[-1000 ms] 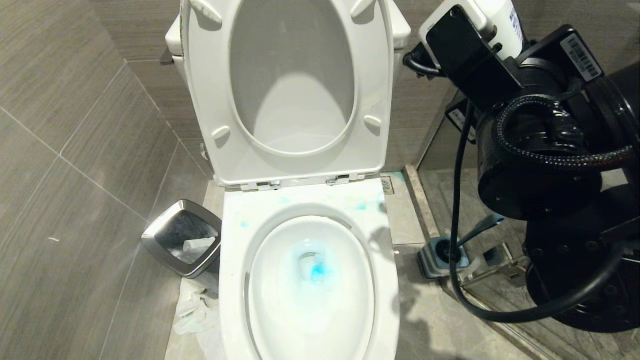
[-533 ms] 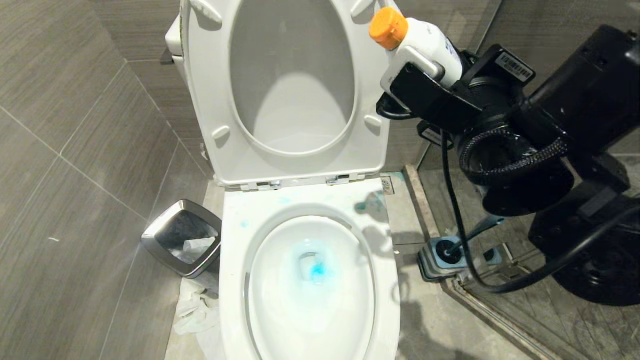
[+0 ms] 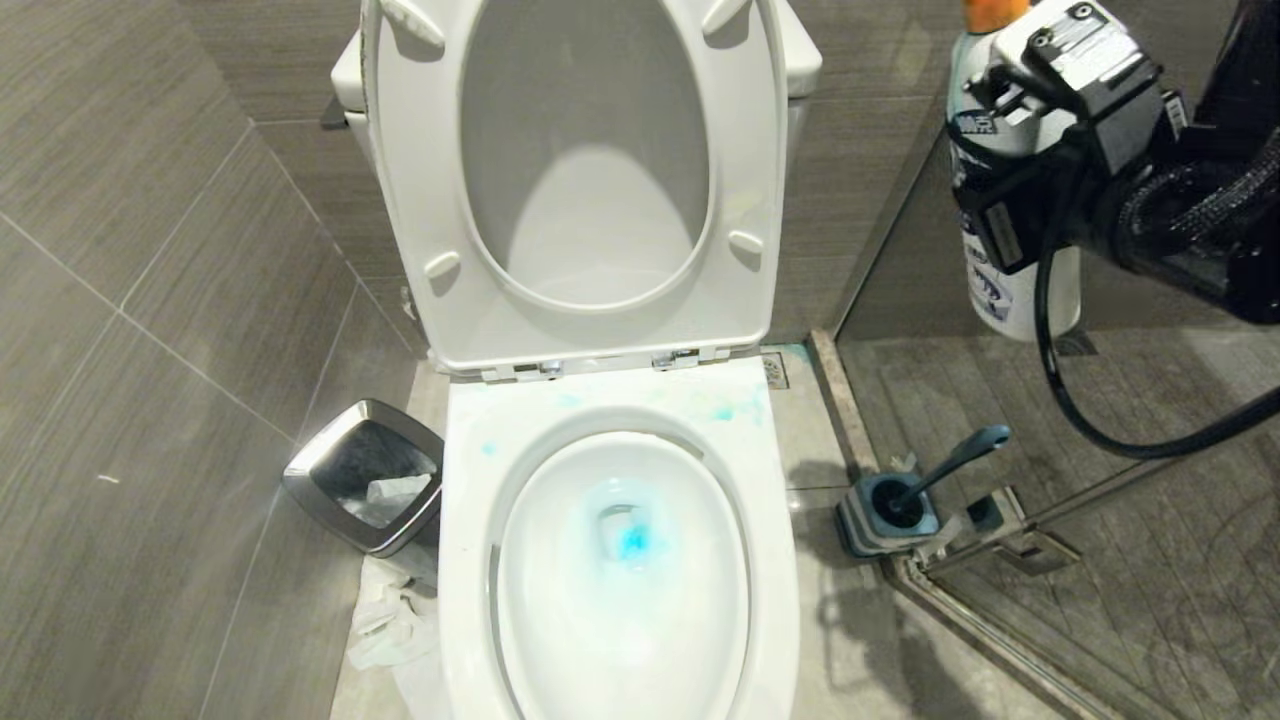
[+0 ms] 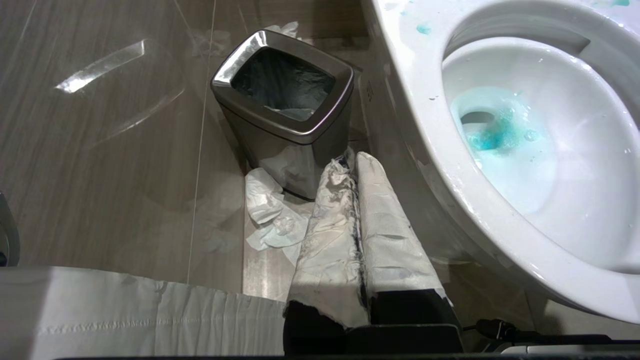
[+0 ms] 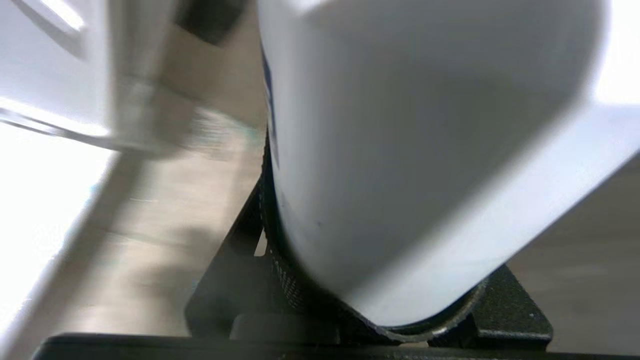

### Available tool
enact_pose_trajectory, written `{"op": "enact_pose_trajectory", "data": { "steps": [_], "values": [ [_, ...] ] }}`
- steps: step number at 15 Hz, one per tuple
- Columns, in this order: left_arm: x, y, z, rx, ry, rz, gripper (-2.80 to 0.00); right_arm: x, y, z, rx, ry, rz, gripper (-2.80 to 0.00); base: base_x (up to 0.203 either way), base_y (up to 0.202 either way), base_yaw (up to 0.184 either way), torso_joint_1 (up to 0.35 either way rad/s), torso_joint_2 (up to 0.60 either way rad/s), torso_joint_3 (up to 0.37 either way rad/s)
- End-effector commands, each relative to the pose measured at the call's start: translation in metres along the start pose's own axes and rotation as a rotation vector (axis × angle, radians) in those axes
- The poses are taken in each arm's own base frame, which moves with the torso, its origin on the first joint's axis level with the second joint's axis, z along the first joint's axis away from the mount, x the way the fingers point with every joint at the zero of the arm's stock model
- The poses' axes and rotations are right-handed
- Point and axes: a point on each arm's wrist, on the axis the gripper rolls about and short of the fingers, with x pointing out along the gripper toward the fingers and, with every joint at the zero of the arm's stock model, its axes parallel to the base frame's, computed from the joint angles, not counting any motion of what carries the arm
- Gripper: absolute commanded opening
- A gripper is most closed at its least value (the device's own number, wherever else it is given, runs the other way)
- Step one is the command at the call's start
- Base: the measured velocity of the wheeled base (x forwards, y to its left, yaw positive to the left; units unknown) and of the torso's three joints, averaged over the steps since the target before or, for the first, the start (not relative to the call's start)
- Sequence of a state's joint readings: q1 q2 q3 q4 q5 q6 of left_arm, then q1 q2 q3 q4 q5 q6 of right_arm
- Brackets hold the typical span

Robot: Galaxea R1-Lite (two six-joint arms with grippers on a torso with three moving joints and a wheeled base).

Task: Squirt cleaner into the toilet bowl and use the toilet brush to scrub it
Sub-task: Place the cleaning agent on the floor

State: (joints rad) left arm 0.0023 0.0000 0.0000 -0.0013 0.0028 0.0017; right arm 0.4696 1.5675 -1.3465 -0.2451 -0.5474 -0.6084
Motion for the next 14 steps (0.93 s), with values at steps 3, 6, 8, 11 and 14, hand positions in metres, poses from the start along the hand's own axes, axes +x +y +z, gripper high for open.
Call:
{"op": "enact_pose_trajectory", "data": {
  "steps": [3,6,8,11,14],
  "values": [
    [0.000,0.000,0.000,0.000,0.000,0.000,-2.80,0.022,-0.026,-0.018,0.315,0.013,0.168,-2.80,0.000,0.000,0.000,0.000,0.00,0.000],
    [0.000,0.000,0.000,0.000,0.000,0.001,-2.80,0.032,-0.015,-0.026,0.329,0.046,0.191,-2.80,0.000,0.000,0.000,0.000,0.00,0.000],
    [0.000,0.000,0.000,0.000,0.001,0.000,-2.80,0.041,-0.006,-0.033,0.337,0.079,0.202,-2.80,0.000,0.000,0.000,0.000,0.00,0.000],
    [0.000,0.000,0.000,0.000,0.001,0.001,-2.80,0.065,0.015,-0.047,0.416,0.044,0.181,-2.80,0.000,0.000,0.000,0.000,0.00,0.000],
    [0.000,0.000,0.000,0.000,0.001,0.001,-2.80,0.088,0.036,-0.065,0.468,-0.065,0.118,-2.80,0.000,0.000,0.000,0.000,0.00,0.000]
  ]
}}
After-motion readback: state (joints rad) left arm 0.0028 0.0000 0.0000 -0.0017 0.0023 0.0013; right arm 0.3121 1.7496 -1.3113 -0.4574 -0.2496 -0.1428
